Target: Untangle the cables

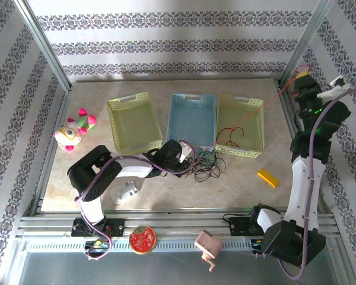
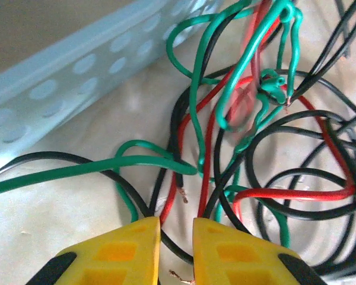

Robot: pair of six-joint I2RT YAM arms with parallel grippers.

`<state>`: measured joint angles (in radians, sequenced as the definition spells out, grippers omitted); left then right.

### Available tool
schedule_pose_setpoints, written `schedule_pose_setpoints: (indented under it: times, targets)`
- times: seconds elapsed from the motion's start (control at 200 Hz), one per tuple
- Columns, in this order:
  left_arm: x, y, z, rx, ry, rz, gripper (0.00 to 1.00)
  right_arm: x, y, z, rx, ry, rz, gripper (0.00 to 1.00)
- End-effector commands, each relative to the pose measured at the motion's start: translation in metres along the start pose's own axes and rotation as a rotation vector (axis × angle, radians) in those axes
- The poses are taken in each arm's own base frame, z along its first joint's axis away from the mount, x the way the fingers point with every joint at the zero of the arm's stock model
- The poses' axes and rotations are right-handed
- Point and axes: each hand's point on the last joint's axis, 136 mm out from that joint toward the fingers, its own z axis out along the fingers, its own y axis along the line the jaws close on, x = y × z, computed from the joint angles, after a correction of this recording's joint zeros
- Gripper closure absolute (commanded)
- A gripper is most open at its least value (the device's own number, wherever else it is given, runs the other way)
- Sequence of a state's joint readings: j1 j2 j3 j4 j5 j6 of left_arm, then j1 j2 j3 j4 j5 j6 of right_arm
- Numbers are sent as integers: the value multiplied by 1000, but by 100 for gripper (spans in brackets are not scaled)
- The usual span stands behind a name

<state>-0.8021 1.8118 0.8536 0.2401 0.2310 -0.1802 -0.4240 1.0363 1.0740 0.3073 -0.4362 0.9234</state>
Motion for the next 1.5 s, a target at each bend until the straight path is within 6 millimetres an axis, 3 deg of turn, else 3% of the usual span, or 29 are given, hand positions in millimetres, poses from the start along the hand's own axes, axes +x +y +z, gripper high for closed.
schedule_pose_setpoints:
  times: [0.0, 0.195, 0.48, 0.56, 0.775, 0.86, 0.915, 1.089, 1.154, 1.309, 1.494]
  targets:
    - [34, 30, 4, -134, 118, -25, 79, -35, 56, 2, -172, -59, -65, 100]
    - [39, 37, 4, -171, 130, -28, 77, -59, 86, 18, -268, -74, -51, 100]
    - [37, 36, 5, -164, 123, -28, 76, -53, 118, 41, -379, -7, -45, 100]
    - [36, 35, 6, -160, 120, -28, 76, -46, 115, 44, -372, 14, -43, 100]
    - [32, 32, 4, -154, 108, -23, 76, -4, 74, 44, -273, 88, -32, 100]
    - [31, 31, 5, -152, 106, -23, 76, 24, 50, 40, -210, 139, -34, 100]
    - [30, 30, 5, -151, 105, -22, 76, 53, 24, 34, -133, 184, -43, 100]
    - [27, 27, 5, -146, 99, -13, 75, 164, -72, -6, 209, 333, -160, 100]
    - [26, 27, 5, -142, 98, -12, 75, 196, -101, -24, 288, 382, -147, 100]
    - [26, 24, 6, -139, 102, -6, 75, 249, -145, -60, 399, 497, -95, 100]
    - [24, 23, 9, -137, 102, -3, 75, 285, -171, -81, 453, 629, -94, 100]
